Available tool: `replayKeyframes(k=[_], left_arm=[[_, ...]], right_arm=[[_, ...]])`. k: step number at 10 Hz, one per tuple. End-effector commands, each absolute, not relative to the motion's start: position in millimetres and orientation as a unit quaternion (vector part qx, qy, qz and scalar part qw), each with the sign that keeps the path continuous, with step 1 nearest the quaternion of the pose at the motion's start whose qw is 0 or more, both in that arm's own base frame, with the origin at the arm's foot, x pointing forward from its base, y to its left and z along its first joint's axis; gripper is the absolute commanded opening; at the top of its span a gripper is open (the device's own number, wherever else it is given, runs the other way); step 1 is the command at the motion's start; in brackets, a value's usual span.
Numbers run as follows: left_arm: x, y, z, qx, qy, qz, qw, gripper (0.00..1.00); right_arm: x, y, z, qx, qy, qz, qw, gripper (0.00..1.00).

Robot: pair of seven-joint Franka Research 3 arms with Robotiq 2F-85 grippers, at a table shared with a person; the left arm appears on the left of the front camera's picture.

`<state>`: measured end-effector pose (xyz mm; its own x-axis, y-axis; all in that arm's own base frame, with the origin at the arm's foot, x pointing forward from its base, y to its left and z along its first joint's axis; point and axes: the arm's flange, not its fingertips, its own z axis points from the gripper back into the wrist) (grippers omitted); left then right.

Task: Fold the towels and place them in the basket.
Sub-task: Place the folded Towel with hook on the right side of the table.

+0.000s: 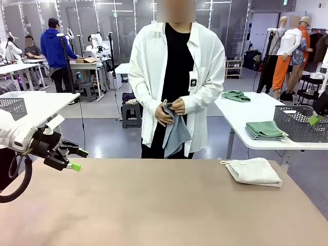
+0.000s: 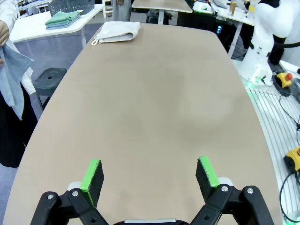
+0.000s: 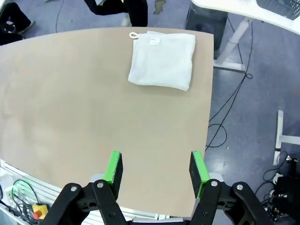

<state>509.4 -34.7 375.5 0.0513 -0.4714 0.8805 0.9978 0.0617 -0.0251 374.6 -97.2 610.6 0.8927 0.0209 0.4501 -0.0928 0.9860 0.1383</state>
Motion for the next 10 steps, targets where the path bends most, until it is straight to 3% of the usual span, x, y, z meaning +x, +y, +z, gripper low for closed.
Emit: replayKeyframes(k=[1,10], left_arm=[[508.9,-34.9,377.8,-0.357,-0.368,-0.584,0.630,1.00],[508.9,-34.9,377.8,-0.357,-0.368,-0.584,0.630,1.00]], right_arm=[[381.4,-99.6,605.8,0.083,-0.232,0.019,0.969,0.72],[381.4,-99.6,605.8,0.083,-0.232,0.019,0.969,0.72]])
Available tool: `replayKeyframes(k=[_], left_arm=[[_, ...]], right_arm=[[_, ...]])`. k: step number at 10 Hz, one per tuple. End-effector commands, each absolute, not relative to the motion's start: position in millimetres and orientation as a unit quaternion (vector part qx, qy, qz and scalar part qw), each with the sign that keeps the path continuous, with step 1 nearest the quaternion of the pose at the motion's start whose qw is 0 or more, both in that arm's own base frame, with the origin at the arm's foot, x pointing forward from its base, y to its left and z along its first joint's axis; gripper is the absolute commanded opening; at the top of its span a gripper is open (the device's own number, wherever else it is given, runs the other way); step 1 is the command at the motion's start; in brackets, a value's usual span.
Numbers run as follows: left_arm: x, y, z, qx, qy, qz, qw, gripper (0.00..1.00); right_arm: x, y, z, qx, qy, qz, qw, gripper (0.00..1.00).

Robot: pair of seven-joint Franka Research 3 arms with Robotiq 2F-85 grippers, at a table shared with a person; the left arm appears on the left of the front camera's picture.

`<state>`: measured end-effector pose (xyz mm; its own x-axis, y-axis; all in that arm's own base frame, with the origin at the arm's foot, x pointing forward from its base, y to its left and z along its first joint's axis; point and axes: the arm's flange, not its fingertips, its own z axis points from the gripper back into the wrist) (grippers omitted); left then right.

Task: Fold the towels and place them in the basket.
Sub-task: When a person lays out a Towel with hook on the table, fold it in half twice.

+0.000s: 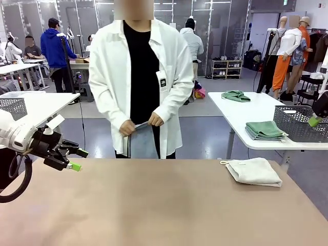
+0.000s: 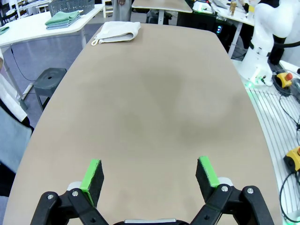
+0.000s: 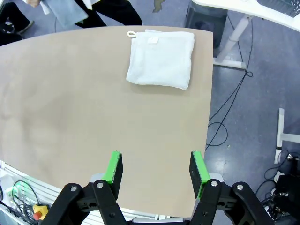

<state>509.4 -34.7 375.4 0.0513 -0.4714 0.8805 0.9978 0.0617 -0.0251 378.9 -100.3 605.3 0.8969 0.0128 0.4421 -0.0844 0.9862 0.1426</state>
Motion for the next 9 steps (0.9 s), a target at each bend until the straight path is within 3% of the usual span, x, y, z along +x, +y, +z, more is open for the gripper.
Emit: replayKeyframes(k=[1,9], left_arm=[[508.9,-34.9,377.8,-0.357,-0.368,-0.584,0.630,1.00],[508.9,-34.9,377.8,-0.357,-0.368,-0.584,0.630,1.00]], right_arm=[[381.4,-99.6,605.8,0.083,-0.232,0.019,0.969,0.72],[381.4,-99.6,605.8,0.083,-0.232,0.019,0.969,0.72]])
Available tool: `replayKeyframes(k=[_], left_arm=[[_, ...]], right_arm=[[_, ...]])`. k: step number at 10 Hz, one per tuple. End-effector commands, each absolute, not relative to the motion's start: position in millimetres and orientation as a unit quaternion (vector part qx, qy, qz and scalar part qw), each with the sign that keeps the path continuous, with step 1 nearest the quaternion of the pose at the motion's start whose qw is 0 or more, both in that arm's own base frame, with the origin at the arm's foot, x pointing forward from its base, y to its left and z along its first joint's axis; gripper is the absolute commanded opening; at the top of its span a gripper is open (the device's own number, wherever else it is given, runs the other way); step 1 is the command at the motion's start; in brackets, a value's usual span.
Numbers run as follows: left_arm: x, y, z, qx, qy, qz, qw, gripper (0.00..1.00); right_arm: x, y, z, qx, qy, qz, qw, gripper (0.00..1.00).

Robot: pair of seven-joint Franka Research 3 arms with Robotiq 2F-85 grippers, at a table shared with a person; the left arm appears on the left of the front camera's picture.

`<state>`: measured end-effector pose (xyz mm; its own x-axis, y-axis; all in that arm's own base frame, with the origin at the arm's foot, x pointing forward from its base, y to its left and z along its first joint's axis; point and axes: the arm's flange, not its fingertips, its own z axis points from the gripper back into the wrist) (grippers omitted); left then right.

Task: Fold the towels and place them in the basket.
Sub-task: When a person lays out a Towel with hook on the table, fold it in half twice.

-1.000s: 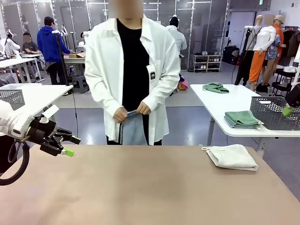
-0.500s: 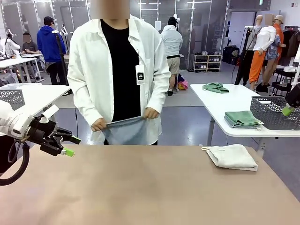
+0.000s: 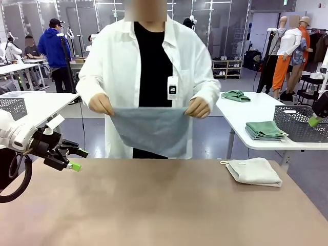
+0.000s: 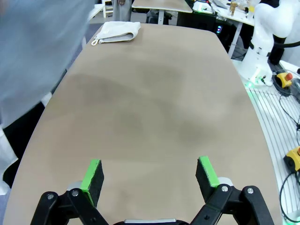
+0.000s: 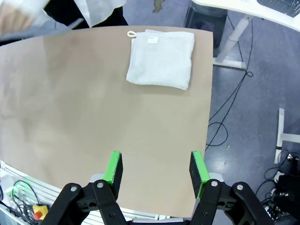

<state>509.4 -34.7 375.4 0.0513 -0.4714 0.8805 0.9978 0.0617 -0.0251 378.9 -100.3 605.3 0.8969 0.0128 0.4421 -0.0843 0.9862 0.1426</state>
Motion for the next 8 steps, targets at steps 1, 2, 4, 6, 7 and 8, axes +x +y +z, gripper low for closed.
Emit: replayKeyframes(k=[1,2,4,6,7,8], left_arm=[[508.9,-34.9,377.8,-0.357,-0.368,-0.584,0.630,1.00],[508.9,-34.9,377.8,-0.357,-0.368,-0.584,0.630,1.00],[508.9,-34.9,377.8,-0.357,-0.368,-0.584,0.630,1.00],[508.9,-34.9,377.8,-0.357,-0.368,-0.584,0.630,1.00],[508.9,-34.9,377.8,-0.357,-0.368,-0.584,0.630,1.00],[508.9,-34.9,377.8,-0.357,-0.368,-0.584,0.630,1.00]], right_arm=[[381.4,-99.6,605.8,0.083,-0.232,0.019,0.969,0.72],[381.4,-99.6,605.8,0.083,-0.232,0.019,0.969,0.72],[381.4,-99.6,605.8,0.083,-0.232,0.019,0.969,0.72],[381.4,-99.6,605.8,0.083,-0.232,0.019,0.969,0.72],[381.4,-99.6,605.8,0.083,-0.232,0.019,0.969,0.72],[381.4,-99.6,605.8,0.083,-0.232,0.019,0.969,0.72]])
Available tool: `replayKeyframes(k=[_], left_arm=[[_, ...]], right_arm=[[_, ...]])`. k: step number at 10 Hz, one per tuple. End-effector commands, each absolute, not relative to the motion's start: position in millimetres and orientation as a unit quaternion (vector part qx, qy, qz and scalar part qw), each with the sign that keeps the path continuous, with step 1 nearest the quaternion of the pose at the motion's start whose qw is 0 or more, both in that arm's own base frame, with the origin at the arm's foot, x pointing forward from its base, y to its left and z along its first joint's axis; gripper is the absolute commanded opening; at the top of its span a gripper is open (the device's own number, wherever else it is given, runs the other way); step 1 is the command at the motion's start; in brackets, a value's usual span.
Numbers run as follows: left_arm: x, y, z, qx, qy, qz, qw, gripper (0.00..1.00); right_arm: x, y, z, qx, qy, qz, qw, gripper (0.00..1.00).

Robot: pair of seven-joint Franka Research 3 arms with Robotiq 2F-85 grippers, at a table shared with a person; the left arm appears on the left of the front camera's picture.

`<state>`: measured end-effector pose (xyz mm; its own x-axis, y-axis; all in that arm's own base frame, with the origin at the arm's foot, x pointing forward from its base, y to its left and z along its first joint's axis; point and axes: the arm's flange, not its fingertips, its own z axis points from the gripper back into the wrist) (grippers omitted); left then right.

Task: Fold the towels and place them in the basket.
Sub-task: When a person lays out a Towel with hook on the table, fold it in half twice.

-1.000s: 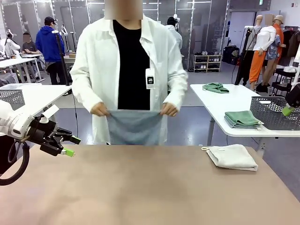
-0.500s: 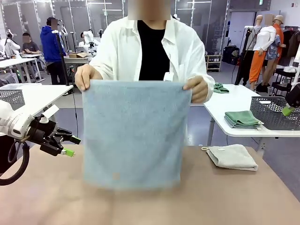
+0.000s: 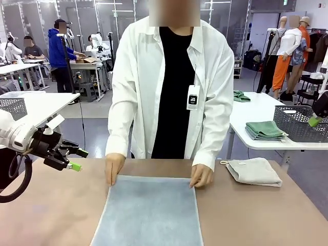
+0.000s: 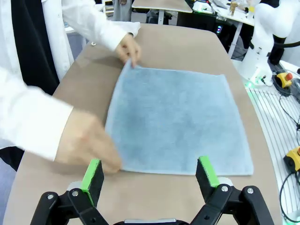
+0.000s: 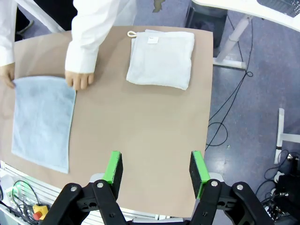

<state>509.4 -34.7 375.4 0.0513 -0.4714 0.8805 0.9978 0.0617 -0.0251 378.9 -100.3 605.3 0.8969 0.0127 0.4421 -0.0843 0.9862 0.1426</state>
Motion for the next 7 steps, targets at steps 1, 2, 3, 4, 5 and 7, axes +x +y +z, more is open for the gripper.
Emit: replayKeyframes(k=[1,2,3,4,5,7], left_arm=[[508.9,-34.9,377.8,-0.357,-0.368,-0.584,0.630,1.00],[508.9,-34.9,377.8,-0.357,-0.368,-0.584,0.630,1.00],[508.9,-34.9,377.8,-0.357,-0.368,-0.584,0.630,1.00],[508.9,-34.9,377.8,-0.357,-0.368,-0.584,0.630,1.00],[508.9,-34.9,377.8,-0.357,-0.368,-0.584,0.630,1.00],[508.9,-34.9,377.8,-0.357,-0.368,-0.584,0.630,1.00]], right_arm=[[381.4,-99.6,605.8,0.083,-0.232,0.019,0.969,0.72],[381.4,-99.6,605.8,0.083,-0.232,0.019,0.969,0.72],[381.4,-99.6,605.8,0.083,-0.232,0.019,0.969,0.72],[381.4,-99.6,605.8,0.083,-0.232,0.019,0.969,0.72],[381.4,-99.6,605.8,0.083,-0.232,0.019,0.969,0.72],[381.4,-99.6,605.8,0.083,-0.232,0.019,0.969,0.72]])
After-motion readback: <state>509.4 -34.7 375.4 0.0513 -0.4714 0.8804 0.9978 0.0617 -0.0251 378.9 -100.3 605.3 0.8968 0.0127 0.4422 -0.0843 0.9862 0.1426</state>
